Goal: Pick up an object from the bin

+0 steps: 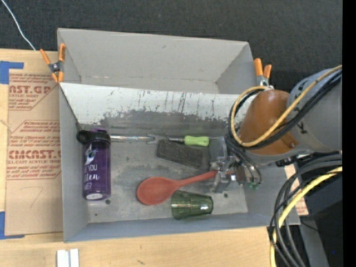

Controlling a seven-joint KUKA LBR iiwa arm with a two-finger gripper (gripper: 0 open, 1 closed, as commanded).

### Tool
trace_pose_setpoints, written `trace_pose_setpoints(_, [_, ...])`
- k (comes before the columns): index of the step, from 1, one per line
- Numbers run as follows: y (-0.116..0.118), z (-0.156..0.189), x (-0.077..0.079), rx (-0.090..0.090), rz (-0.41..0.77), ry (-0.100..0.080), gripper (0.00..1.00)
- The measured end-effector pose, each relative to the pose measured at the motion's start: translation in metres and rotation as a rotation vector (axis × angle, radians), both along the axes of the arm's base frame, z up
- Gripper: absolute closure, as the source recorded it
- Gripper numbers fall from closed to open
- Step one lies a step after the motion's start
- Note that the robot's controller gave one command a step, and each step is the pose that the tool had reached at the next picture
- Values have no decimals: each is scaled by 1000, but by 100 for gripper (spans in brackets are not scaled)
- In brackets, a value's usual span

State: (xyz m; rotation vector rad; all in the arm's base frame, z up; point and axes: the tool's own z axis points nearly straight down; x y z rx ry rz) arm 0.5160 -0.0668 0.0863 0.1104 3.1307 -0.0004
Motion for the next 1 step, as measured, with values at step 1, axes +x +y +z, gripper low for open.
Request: trace_pose_setpoints(1, [0, 0, 0, 0, 0, 0, 100])
